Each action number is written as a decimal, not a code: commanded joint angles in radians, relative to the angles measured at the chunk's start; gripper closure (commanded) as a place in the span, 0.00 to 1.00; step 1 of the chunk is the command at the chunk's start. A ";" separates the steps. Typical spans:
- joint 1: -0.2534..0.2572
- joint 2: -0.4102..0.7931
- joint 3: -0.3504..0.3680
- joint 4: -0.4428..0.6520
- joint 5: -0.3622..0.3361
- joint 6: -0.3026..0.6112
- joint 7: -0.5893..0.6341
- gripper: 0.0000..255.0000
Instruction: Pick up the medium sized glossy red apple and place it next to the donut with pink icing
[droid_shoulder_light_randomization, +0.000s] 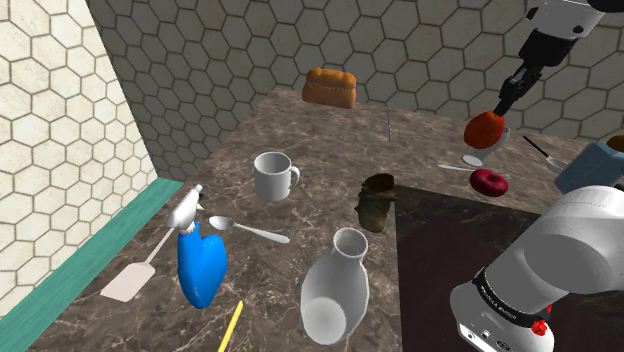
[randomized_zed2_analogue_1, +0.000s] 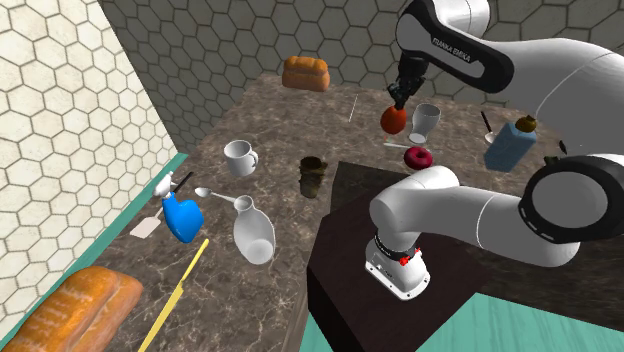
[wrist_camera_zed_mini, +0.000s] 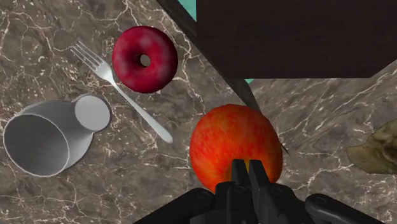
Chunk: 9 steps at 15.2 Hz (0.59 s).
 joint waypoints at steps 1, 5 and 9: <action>-0.004 0.035 -0.052 0.029 -0.032 0.017 -0.045 1.00; -0.007 0.079 -0.125 0.046 -0.071 0.061 -0.097 1.00; -0.014 0.069 -0.141 -0.011 -0.087 0.108 -0.093 1.00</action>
